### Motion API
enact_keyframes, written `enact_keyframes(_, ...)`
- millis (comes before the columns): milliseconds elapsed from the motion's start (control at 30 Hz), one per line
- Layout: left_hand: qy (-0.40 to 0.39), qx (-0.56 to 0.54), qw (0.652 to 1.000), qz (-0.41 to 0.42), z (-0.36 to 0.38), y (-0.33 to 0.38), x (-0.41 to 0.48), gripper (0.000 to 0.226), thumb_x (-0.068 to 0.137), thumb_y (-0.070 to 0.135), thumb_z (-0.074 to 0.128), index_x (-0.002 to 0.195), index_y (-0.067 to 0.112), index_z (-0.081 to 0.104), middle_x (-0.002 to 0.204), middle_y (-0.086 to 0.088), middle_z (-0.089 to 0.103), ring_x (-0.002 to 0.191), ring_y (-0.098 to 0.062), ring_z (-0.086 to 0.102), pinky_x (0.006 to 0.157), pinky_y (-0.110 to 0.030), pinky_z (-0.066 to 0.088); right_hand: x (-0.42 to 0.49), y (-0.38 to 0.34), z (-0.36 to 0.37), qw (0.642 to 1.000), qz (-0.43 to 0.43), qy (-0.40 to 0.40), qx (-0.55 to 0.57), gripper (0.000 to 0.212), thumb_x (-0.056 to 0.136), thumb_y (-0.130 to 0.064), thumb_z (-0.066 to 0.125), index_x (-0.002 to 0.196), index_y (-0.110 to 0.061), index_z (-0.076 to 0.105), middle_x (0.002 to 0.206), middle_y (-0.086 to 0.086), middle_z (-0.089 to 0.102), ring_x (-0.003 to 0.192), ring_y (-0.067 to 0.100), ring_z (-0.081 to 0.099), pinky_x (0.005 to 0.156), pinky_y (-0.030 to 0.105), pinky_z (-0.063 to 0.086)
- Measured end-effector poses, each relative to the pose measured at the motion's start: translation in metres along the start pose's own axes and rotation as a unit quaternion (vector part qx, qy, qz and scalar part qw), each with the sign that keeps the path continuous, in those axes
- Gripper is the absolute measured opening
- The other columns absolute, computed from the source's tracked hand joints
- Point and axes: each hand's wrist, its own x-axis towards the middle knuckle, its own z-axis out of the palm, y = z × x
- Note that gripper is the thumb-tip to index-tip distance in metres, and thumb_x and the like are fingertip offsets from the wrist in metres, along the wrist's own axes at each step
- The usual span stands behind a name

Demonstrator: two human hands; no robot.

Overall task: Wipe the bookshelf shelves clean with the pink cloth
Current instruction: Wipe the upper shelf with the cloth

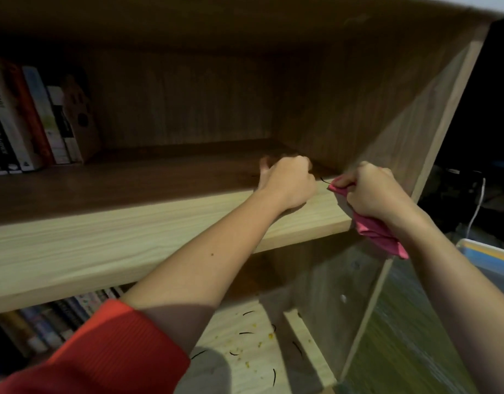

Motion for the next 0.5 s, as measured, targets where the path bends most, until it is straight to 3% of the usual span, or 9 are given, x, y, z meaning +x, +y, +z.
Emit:
enact_keyframes(167, -0.007, 0.088, 0.996, -0.019, 0.007, -0.004, 0.008, 0.036, 0.094, 0.014, 0.04, 0.127, 0.016, 0.053, 0.127, -0.006, 0.054, 0.133, -0.023, 0.035, 0.113, -0.052, -0.004, 0.015, 0.007, 0.004, 0.998, -0.049, -0.009, -0.034, 0.028, 0.086, -0.006, 0.056, 0.108, -0.018, 0.069, 0.11, 0.008, 0.064, 0.11, 0.029, 0.052, 0.093, 0.044, 0.048)
enact_keyframes(367, -0.036, 0.077, 0.996, -0.038, 0.005, -0.008, 0.01, 0.035, 0.096, 0.024, 0.04, 0.128, 0.023, 0.054, 0.136, -0.002, 0.05, 0.14, -0.021, 0.023, 0.111, -0.05, -0.013, 0.014, 0.012, -0.001, 0.991, -0.103, -0.014, -0.085, 0.032, 0.088, -0.005, 0.052, 0.109, -0.022, 0.07, 0.109, 0.006, 0.064, 0.106, 0.028, 0.053, 0.084, 0.038, 0.05)
enact_keyframes(500, -0.032, 0.075, 0.996, -0.034, 0.006, -0.011, 0.013, 0.034, 0.096, 0.025, 0.041, 0.127, 0.026, 0.055, 0.137, -0.002, 0.049, 0.141, -0.019, 0.02, 0.111, -0.049, -0.014, 0.012, 0.015, -0.006, 0.987, -0.111, -0.018, -0.115, 0.028, 0.088, -0.007, 0.052, 0.111, -0.014, 0.067, 0.105, 0.01, 0.064, 0.103, 0.029, 0.054, 0.078, 0.035, 0.048)
